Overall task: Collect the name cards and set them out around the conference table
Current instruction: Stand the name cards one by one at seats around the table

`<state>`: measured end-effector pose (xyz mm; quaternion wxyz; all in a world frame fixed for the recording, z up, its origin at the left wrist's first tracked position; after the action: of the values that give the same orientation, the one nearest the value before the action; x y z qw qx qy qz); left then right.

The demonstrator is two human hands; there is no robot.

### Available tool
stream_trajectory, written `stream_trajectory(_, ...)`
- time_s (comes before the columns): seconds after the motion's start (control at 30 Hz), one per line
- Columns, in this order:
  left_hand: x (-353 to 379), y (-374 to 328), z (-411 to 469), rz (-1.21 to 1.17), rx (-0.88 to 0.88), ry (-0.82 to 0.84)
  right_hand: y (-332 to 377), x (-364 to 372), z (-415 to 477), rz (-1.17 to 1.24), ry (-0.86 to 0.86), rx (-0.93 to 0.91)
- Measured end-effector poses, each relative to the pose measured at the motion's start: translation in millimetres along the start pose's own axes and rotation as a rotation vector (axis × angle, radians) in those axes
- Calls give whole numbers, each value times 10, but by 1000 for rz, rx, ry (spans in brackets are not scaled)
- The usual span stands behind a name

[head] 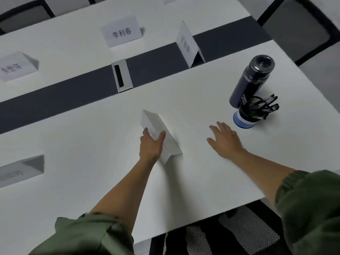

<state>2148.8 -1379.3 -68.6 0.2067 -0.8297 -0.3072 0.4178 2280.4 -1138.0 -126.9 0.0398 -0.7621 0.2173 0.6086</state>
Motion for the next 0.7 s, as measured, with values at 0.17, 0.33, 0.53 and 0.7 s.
stream_trajectory(0.17,118,-38,122,92,49,-41,-95,265,225,-131,24,-100)
stream_trajectory(0.33,75,-128,236,261,179,65,-171,332,189,-100,-81,-117)
stream_trajectory(0.53,87,-276,324,578,324,148,-130,356,172,-69,-96,-102)
stream_trajectory(0.7,220,-453,350,807,508,131,-116,324,181,-59,-101,-98)
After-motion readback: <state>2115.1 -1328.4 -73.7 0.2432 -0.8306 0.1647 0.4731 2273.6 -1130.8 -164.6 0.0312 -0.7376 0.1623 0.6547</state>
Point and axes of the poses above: each hand's wrist, its own z-axis towards the middle knuckle, its own x-axis out of the palm, y = z × x, the point moved 3 cm from there along z, towards the middle knuckle, and after that the axes turned 7 degrees about -x, right-handed, at the moved point
